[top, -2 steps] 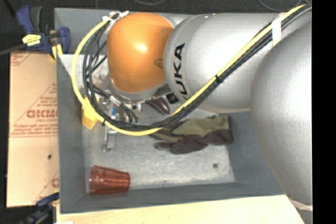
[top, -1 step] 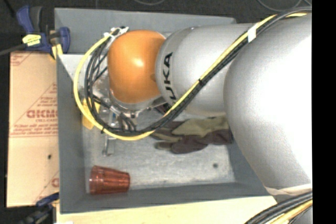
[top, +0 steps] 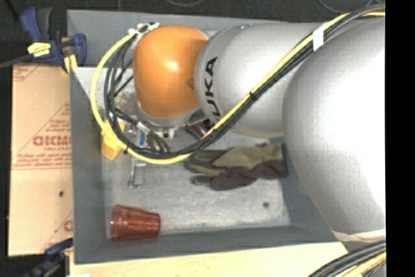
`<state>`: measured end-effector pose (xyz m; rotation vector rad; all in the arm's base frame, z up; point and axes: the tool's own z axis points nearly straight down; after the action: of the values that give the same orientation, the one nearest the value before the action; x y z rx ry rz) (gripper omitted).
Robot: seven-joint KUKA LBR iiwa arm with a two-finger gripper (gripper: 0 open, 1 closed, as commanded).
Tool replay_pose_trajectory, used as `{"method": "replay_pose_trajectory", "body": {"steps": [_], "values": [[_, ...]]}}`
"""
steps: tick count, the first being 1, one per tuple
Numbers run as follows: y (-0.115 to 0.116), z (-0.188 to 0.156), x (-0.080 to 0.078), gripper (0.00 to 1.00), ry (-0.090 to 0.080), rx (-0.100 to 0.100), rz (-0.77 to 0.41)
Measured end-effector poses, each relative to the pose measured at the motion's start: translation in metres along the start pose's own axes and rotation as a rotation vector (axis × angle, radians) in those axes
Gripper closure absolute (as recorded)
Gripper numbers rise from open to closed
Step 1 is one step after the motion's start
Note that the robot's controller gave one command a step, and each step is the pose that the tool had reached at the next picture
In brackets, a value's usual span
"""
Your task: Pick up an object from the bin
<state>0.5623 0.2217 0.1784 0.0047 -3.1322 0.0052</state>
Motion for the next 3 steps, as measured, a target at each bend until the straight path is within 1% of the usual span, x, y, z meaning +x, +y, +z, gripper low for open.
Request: {"method": "replay_pose_trajectory", "body": {"steps": [1, 2, 3], "values": [[-0.027, -0.006, -0.014, 0.0, -0.032, -0.008, -0.141], [-0.028, -0.024, -0.028, 0.0, -0.003, -0.001, -0.149], [-0.056, -0.033, -0.041, 0.0, -0.042, -0.011, -0.118]]}}
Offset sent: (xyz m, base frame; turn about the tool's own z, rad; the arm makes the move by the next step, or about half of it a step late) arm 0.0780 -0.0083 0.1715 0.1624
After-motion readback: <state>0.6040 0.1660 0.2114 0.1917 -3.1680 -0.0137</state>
